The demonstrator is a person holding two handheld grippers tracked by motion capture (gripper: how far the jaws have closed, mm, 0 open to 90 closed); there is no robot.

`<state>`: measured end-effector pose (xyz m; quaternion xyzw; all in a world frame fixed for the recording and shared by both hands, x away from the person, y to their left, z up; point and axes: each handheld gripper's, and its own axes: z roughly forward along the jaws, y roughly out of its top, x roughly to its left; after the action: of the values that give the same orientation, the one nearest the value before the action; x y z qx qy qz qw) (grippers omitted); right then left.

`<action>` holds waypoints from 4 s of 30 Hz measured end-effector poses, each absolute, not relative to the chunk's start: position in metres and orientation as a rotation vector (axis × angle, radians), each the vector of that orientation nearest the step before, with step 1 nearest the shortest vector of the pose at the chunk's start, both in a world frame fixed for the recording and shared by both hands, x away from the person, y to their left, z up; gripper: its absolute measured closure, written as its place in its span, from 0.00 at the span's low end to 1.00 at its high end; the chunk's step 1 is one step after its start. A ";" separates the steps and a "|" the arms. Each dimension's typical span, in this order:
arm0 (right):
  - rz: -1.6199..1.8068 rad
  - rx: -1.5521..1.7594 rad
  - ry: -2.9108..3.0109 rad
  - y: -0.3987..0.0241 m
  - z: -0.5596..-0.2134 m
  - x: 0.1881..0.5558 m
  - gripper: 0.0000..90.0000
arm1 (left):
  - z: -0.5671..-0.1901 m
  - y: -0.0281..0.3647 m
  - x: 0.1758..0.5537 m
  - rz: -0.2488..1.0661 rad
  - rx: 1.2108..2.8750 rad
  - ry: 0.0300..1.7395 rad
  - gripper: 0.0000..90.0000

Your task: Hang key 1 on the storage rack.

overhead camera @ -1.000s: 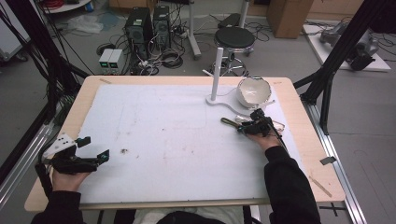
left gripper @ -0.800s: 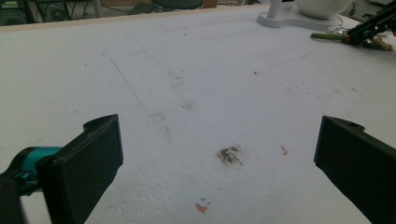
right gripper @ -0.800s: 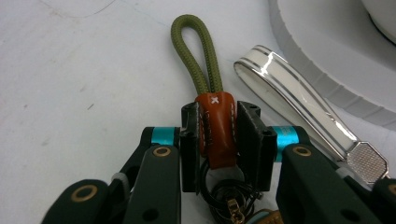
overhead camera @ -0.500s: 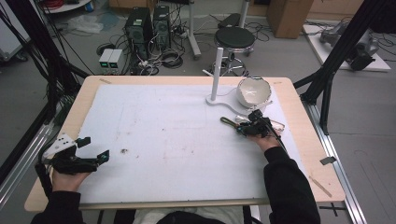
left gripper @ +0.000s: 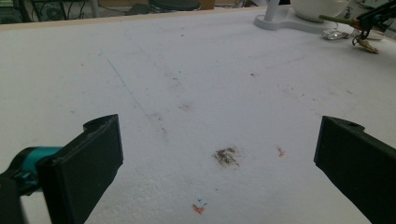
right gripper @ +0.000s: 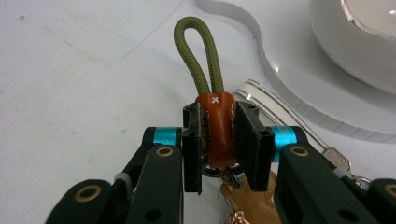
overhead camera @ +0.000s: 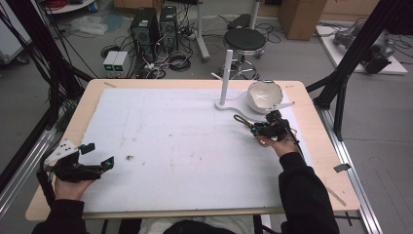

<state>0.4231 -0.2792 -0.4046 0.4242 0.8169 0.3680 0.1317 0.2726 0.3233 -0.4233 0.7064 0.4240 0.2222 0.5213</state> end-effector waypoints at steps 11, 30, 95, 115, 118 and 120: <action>1.136 1.191 2.364 -0.272 -0.381 0.421 0.81 | -0.423 0.323 0.272 0.533 1.694 1.018 0.02; 1.212 1.136 2.327 -0.262 -0.350 0.423 0.81 | -0.423 0.323 0.272 0.531 1.694 1.016 0.02; 1.192 1.180 2.146 -0.215 -0.298 0.472 0.80 | -0.424 0.324 0.272 0.530 1.694 1.017 0.02; 1.226 1.303 2.211 -0.217 -0.312 0.486 0.56 | -0.425 0.325 0.274 0.521 1.691 1.017 0.02; 1.239 1.311 2.238 -0.220 -0.310 0.484 0.36 | -0.425 0.325 0.274 0.521 1.688 1.018 0.02; 1.226 1.325 2.241 -0.221 -0.309 0.482 0.25 | -0.425 0.325 0.274 0.522 1.689 1.016 0.02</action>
<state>0.4822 -0.2215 -0.3087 0.4564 0.7721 0.4223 0.1315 0.2736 0.3250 -0.4245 0.7055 0.4244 0.2182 0.5240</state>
